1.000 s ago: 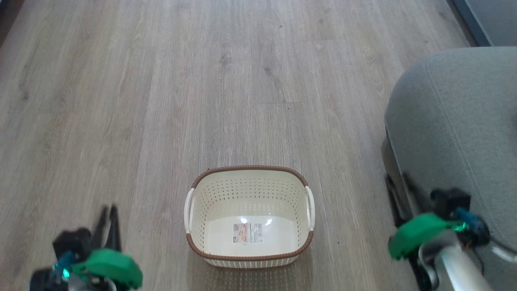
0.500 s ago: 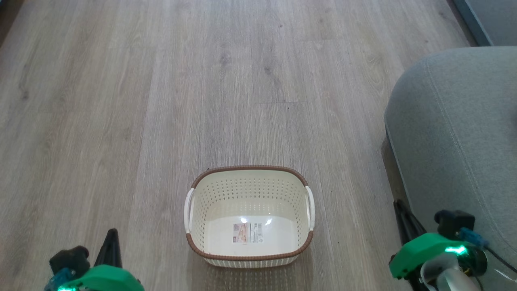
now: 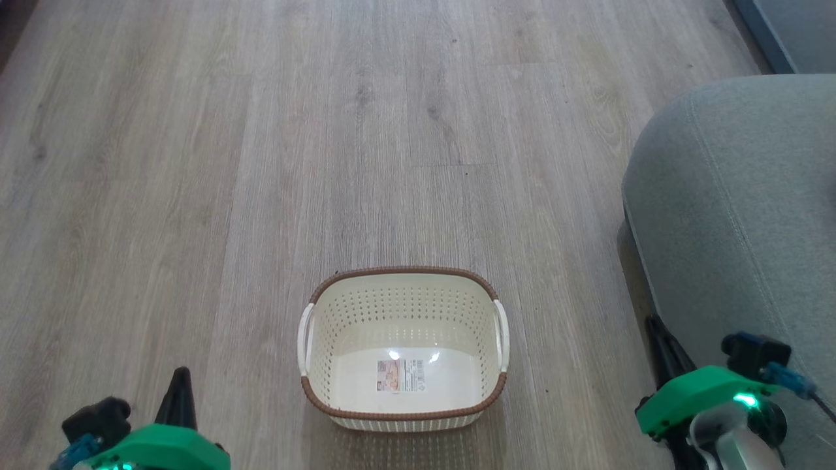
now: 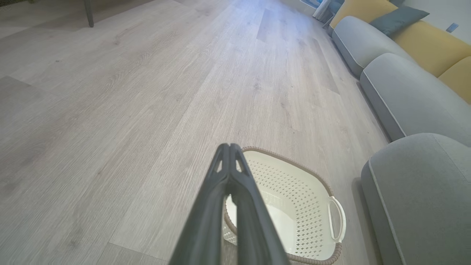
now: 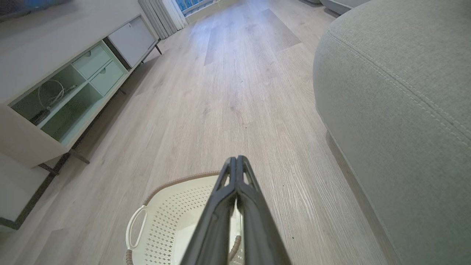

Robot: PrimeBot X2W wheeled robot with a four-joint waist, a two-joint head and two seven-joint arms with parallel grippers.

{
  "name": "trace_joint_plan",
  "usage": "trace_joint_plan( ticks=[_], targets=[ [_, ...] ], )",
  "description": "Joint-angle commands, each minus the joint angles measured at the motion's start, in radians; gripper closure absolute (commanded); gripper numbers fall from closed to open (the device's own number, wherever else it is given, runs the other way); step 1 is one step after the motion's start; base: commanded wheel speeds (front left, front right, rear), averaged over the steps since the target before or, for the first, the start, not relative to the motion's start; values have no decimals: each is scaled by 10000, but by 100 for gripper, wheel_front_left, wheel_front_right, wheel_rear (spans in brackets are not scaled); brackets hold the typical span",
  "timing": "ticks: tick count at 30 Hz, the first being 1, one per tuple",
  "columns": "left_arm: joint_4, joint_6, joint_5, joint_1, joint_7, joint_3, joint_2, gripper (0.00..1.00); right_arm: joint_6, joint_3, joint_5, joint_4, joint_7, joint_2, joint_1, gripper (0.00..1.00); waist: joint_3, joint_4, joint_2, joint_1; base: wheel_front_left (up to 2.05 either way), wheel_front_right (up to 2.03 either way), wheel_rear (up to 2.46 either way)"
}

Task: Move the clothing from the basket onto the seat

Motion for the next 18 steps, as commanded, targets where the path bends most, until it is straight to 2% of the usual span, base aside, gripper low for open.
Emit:
trace_joint_plan(
  ticks=[1,18],
  targets=[
    [-398,-69,-383,-535,60,32,82,100,-1,-87,378,-424,92,-24,-391,100,3,1,0,0,0,0,0],
    [-595,-161,-2283,-661,530,13,95,100,-1,-318,2156,-822,556,63,-334,100,24,3,0,0,0,0,0]
  ],
)
